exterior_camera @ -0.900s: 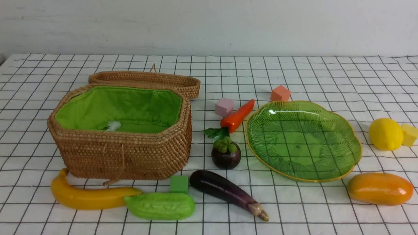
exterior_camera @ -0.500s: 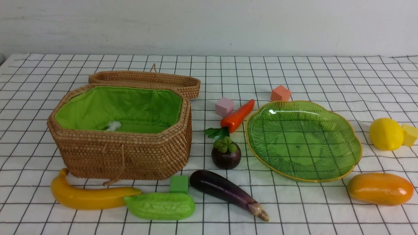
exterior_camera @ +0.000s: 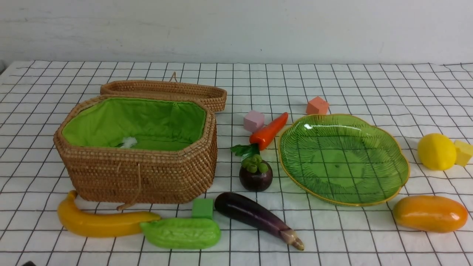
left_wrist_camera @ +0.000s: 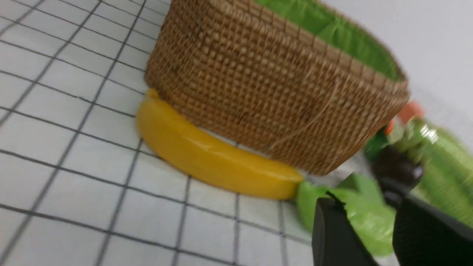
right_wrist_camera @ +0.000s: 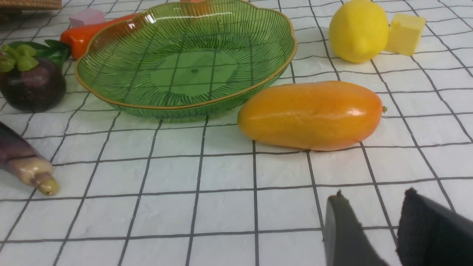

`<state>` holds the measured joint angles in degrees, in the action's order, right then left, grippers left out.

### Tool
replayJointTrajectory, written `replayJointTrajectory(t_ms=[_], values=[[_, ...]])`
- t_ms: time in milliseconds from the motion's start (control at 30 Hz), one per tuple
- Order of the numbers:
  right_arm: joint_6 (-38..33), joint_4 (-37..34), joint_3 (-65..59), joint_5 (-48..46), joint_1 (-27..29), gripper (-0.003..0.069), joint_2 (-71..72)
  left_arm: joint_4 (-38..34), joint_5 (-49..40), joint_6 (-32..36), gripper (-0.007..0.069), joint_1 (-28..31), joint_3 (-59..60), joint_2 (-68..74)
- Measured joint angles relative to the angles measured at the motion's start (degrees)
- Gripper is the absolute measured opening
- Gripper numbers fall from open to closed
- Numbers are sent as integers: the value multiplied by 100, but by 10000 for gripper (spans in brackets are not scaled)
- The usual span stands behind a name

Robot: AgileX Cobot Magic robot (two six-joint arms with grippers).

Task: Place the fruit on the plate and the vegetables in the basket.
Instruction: Use the left arm to grab a banana and put it into the right plate

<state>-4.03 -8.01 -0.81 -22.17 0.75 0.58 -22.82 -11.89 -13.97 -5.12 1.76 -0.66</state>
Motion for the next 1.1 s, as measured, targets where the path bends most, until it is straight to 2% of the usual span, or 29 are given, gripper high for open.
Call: replayJointTrajectory(t_ms=[67,200,333,433,467,500,533,600,700,733,800,1000,1100], values=[[0,0,0,0,0,245,0,-818,458,-360,239,0,0,0],[0,0,0,0,0,245,0,-1824,1189,-653,238,0,0,0],[0,0,0,0,0,245,0,-2019,1317,-639,191,0,-80,0],[0,0,0,0,0,245,0,-1886,705,-408,93,0,-524,0],[0,0,0,0,0,245,0,-1761,397,-183,28,0,-788,38],[0,0,0,0,0,245,0,-1714,345,-147,20,0,-882,55],[0,0,0,0,0,245,0,-1535,-73,138,-13,0,-1212,289],[0,0,0,0,0,245,0,-1433,-395,344,-13,0,-1493,580],[0,6,0,0,0,245,0,-1175,-1630,930,-13,0,-2346,1848],[0,6,0,0,0,245,0,-1166,-1630,965,-13,0,-2346,1848],[-7,198,0,18,0,245,0,-1079,-2514,1510,-13,0,-2862,2819],[-21,1068,-29,214,0,245,0,-1094,-2969,1976,-13,0,-3470,4211],[227,994,-57,367,0,245,0,-1070,-3207,2436,-13,0,-3720,4566]])
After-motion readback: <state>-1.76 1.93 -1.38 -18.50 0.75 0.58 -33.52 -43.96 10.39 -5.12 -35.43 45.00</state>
